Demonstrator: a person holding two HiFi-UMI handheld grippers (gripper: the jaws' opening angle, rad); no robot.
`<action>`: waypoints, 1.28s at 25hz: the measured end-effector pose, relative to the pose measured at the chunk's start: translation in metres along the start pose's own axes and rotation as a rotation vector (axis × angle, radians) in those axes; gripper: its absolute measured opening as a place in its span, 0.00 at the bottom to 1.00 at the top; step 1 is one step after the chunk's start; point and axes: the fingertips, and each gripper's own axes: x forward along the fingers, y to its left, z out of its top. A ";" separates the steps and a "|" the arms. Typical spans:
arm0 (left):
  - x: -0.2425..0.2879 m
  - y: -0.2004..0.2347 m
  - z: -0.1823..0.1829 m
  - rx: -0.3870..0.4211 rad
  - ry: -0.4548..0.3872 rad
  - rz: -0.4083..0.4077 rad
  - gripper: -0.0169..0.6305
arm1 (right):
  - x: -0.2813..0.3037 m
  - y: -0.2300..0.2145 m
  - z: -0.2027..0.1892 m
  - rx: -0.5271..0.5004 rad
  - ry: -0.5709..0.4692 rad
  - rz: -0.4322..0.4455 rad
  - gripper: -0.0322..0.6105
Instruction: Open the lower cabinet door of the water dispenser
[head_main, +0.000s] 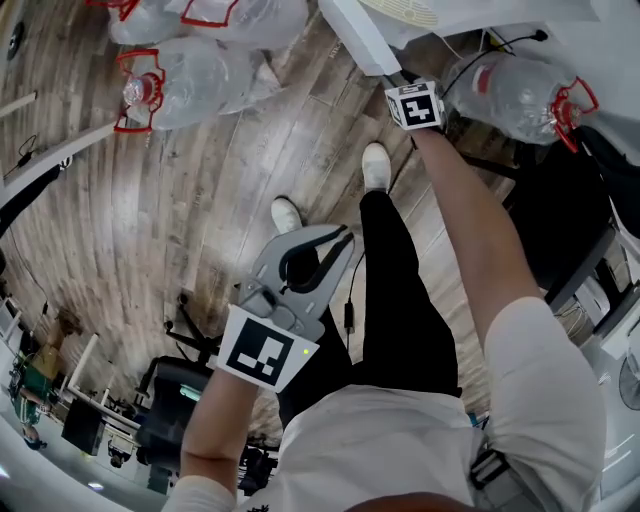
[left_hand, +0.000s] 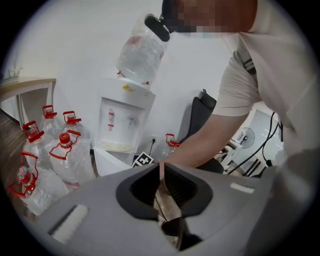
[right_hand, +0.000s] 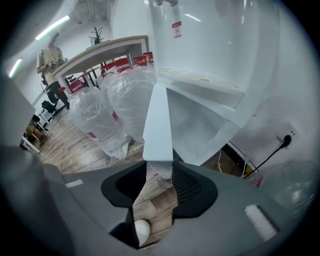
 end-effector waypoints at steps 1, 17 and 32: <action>-0.006 0.001 -0.002 -0.001 -0.006 0.006 0.12 | 0.000 0.009 -0.001 -0.006 0.005 0.006 0.30; -0.095 0.027 -0.046 -0.065 -0.071 0.106 0.12 | 0.024 0.136 0.026 -0.065 0.012 0.080 0.29; -0.157 0.063 -0.083 -0.103 -0.118 0.203 0.12 | 0.062 0.221 0.079 -0.072 -0.008 0.140 0.29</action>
